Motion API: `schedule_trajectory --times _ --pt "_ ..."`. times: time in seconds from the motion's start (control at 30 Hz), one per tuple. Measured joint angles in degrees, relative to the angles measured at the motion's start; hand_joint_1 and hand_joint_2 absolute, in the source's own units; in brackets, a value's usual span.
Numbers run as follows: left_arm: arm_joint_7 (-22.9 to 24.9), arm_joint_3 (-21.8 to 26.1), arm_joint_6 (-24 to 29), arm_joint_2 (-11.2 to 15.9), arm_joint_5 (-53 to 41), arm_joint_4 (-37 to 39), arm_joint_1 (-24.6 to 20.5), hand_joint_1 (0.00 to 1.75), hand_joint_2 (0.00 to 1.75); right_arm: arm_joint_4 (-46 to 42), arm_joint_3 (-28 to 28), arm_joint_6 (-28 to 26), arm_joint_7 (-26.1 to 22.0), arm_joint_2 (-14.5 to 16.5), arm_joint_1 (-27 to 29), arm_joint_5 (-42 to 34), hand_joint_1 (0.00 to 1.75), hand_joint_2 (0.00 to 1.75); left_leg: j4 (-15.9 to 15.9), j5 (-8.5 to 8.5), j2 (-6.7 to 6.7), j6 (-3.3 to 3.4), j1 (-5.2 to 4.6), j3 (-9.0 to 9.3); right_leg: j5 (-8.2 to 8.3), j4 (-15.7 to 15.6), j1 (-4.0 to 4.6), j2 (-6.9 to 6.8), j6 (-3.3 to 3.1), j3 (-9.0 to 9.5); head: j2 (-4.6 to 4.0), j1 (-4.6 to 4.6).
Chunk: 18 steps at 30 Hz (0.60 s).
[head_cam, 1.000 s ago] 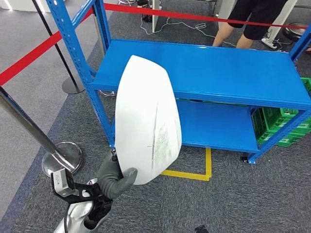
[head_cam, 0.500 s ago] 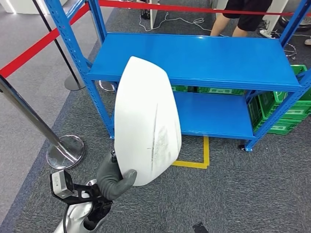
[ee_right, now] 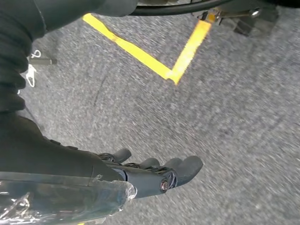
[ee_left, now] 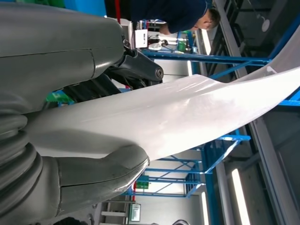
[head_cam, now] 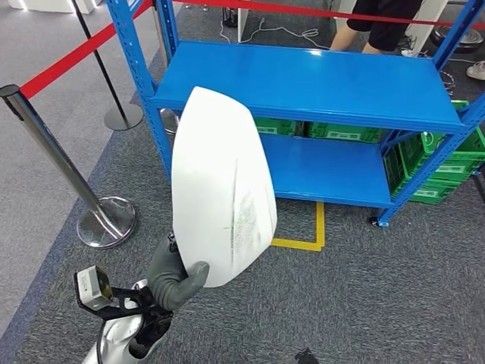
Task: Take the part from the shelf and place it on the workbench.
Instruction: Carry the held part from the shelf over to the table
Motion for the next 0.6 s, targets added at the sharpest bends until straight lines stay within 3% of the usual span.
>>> schedule_trajectory --times 0.07,0.13,0.2,0.27,0.37,0.4,0.43,0.47,0.5,0.57,0.6 --pt "-0.3 0.1 0.0 0.0 0.3 -0.1 0.2 1.64 1.75 0.0 0.0 0.1 0.6 0.0 -0.1 -0.2 0.00 1.75 0.4 0.72 -0.08 -0.49 -0.10 -1.04 0.96 -8.4 -0.04 0.06 -0.16 6.32 0.00 0.02" --pt "-0.3 0.2 -0.2 -0.2 1.1 -0.3 0.3 1.64 1.75 0.0 0.0 0.6 1.5 0.1 -0.3 -0.8 0.00 1.75 0.8 1.44 -0.07 -1.04 -0.27 -1.59 -0.20 -14.0 0.05 0.18 -0.62 9.79 0.00 0.02" --pt "0.0 0.3 -0.4 -0.4 2.0 -0.4 0.3 1.64 1.75 0.0 -0.1 1.0 2.2 0.1 -0.3 -1.7 0.00 1.75 1.0 1.92 -0.06 -1.56 -0.21 -1.92 -0.19 -14.6 0.11 0.19 -1.40 9.51 0.00 -0.01" --pt "0.2 0.6 -0.6 -0.5 2.5 -0.4 0.4 1.64 1.75 0.0 -0.4 1.2 2.6 0.1 -0.3 -2.3 0.00 1.75 2.9 0.15 -0.06 -2.22 -0.08 -2.96 0.46 -14.6 0.02 0.10 -2.34 9.07 0.00 -0.17" --pt "0.2 1.0 -0.8 -0.6 2.8 -0.4 0.5 1.64 1.75 0.0 -0.8 1.8 2.7 0.1 -0.4 -3.1 0.00 1.75 13.6 -6.26 -0.07 -3.02 0.07 -7.37 1.46 -14.5 0.02 0.03 -3.09 7.98 0.00 -0.39" --pt "0.2 1.2 -0.8 -0.6 2.8 -0.4 0.6 1.64 1.75 0.0 -0.9 2.0 2.7 0.1 -0.3 -3.4 0.00 1.75 16.9 -7.42 -0.07 -3.10 0.09 -8.59 1.69 -14.5 0.06 0.01 -3.13 7.62 0.00 -0.38" --pt "0.2 1.2 -0.8 -0.6 2.8 -0.4 0.7 1.64 1.75 0.0 -1.1 2.1 2.6 0.1 -0.3 -3.6 0.00 1.75 18.3 -7.44 -0.07 -3.06 0.10 -8.95 1.85 -14.4 0.11 -0.02 -3.13 7.32 0.00 -0.38" --pt "0.2 1.3 -0.9 -0.6 2.8 -0.4 0.7 1.64 1.75 0.0 -1.2 2.2 2.6 0.1 -0.3 -3.9 0.00 1.75 17.6 -6.42 -0.07 -2.94 0.10 -8.27 1.97 -14.4 0.16 -0.02 -3.12 7.11 0.00 -0.38" --pt "0.2 1.3 -0.9 -0.6 2.9 -0.4 0.8 1.64 1.75 0.0 -1.3 2.2 2.6 0.1 -0.3 -4.1 0.00 1.75 14.9 -4.65 -0.07 -2.72 0.09 -6.56 2.05 -14.3 0.20 -0.01 -3.09 6.99 0.00 -0.38" --pt "0.2 1.3 -0.9 -0.6 2.9 -0.4 0.7 1.64 1.75 0.0 -1.7 2.3 2.5 0.1 -0.4 -4.3 0.00 1.75 7.2 -1.43 -0.07 -2.11 -0.02 -1.99 2.08 -14.2 0.35 0.05 -2.94 6.82 0.00 -0.38" --pt "0.2 1.3 -0.9 -0.7 2.9 -0.4 0.7 1.64 1.75 0.0 -1.9 2.3 2.5 0.1 -0.4 -4.3 0.00 1.75 4.3 -0.68 -0.07 -1.88 -0.08 -0.38 2.14 -14.1 0.46 0.08 -2.75 6.69 0.00 -0.34"
